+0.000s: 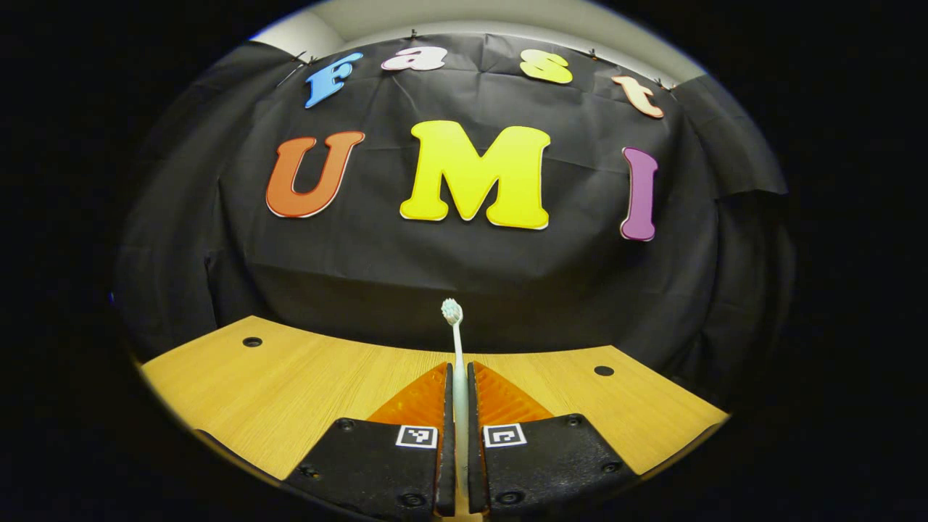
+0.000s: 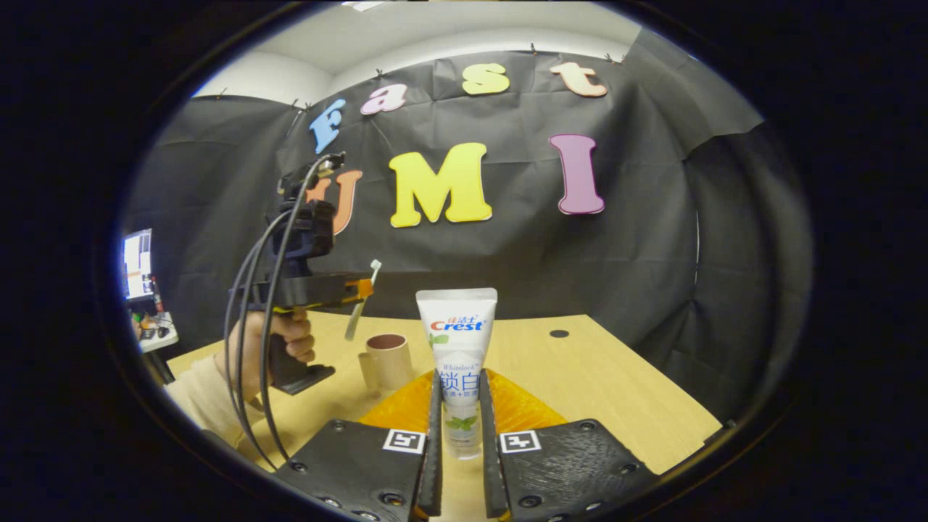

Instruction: Put the toothbrush and toothpaste on the desktop into the cup, then pick up the cup and place it on the coaster on the desktop.

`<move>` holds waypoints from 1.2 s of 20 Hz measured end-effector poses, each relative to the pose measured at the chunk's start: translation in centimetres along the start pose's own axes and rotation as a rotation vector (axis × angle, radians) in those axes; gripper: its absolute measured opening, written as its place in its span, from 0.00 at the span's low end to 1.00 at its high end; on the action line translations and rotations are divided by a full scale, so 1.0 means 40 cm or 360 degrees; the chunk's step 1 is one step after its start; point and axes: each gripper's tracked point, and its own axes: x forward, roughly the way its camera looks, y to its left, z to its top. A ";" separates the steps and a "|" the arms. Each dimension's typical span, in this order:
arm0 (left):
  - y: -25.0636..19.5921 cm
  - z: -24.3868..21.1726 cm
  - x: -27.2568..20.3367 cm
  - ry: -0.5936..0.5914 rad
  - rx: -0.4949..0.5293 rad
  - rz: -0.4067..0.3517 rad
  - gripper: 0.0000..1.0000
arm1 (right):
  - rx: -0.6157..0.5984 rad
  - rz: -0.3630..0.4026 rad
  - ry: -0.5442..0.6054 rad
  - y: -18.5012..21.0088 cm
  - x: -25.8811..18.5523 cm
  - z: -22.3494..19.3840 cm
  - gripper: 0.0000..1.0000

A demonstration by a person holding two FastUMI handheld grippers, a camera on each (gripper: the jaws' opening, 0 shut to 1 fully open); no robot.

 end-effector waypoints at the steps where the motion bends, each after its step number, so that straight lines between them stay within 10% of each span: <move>1: 0.001 -0.001 0.013 0.0008 -0.0006 0.0014 0.09 | -0.0003 0.0000 0.0003 0.002 0.001 -0.002 0.23; 24: -0.056 -0.068 0.096 0.0058 -0.0027 -0.0146 0.11 | -0.0020 -0.0044 -0.0011 -0.025 0.010 -0.008 0.23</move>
